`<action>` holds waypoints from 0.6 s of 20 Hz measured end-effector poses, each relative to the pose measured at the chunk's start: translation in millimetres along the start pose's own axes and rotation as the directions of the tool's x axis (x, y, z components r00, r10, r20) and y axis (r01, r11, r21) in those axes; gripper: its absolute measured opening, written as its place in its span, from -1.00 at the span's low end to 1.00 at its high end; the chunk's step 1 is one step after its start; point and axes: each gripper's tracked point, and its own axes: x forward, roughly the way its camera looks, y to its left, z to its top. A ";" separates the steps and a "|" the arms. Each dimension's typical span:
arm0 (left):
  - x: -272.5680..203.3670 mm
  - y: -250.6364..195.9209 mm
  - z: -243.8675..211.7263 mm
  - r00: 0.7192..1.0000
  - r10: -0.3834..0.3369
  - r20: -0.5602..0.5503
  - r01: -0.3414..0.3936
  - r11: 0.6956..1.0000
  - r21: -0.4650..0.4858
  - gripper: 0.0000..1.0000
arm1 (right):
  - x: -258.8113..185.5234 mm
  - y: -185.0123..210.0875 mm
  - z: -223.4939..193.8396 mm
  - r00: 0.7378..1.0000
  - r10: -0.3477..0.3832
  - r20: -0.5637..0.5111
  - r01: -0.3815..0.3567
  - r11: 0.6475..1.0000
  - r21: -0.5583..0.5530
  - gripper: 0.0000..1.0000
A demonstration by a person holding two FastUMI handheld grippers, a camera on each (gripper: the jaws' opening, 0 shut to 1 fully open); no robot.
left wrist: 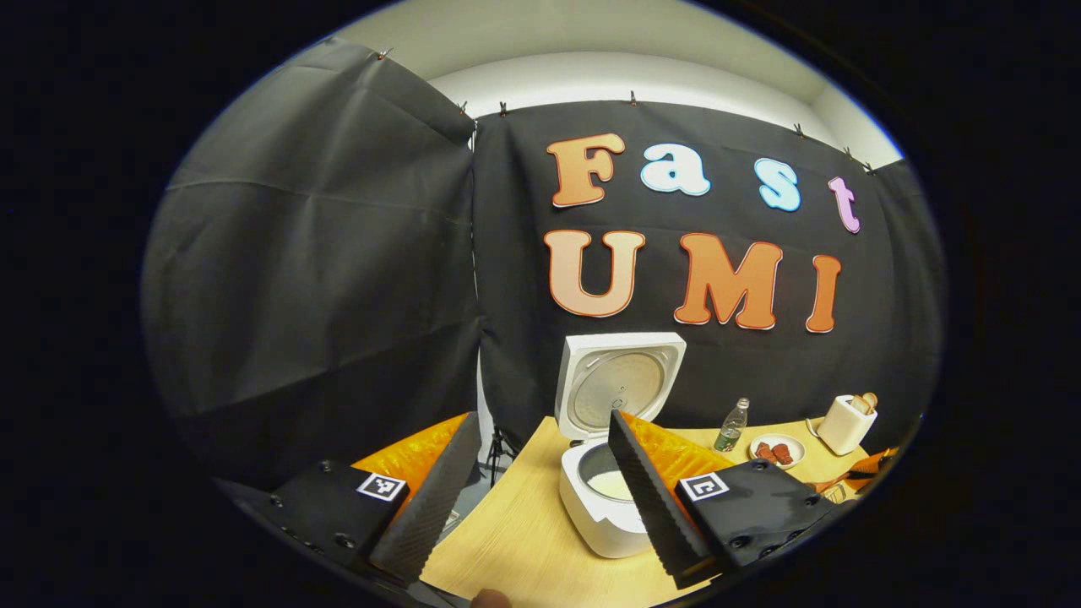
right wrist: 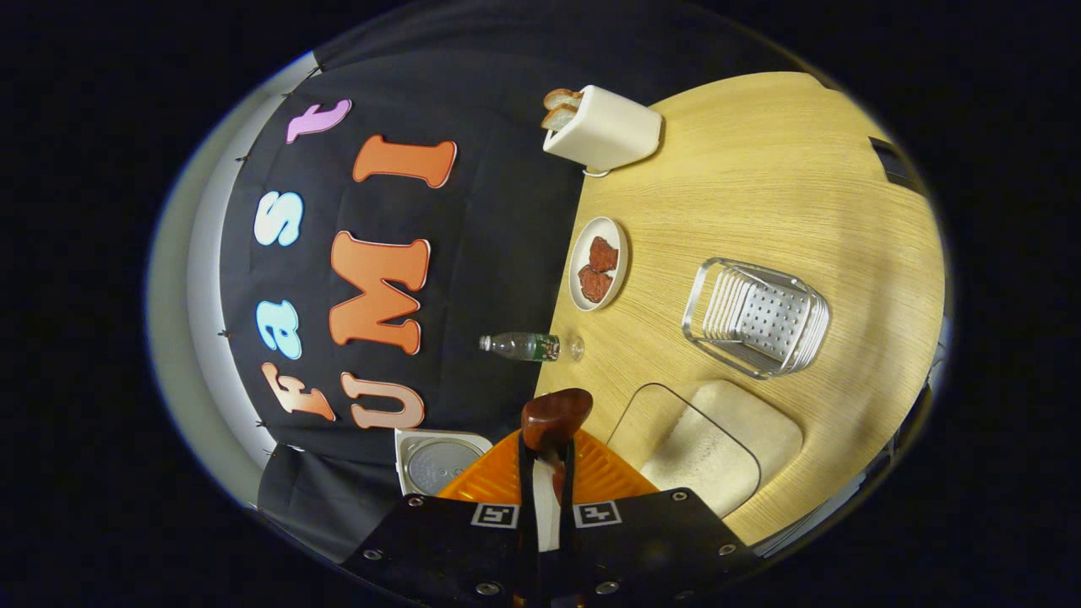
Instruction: Close the left gripper, press the button to open the rice cooker; take a wooden spoon from the chopstick holder with the right hand, scoop a spoonful of rice and pour it into the rice cooker, then put the wooden spoon back into the chopstick holder.
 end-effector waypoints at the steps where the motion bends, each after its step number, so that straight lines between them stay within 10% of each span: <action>1: -1.0 -2.6 -2.9 1.000 -0.010 -0.006 0.010 1.000 -0.009 1.00 | 1.5 11.7 1.9 1.000 0.015 0.005 -0.015 1.000 0.002 -0.81; 12: -12.3 1.8 -19.7 0.999 -0.029 -0.034 0.028 0.999 -0.031 1.00 | 55.1 125.9 -62.5 0.974 0.154 -0.166 -0.148 0.988 0.044 -0.82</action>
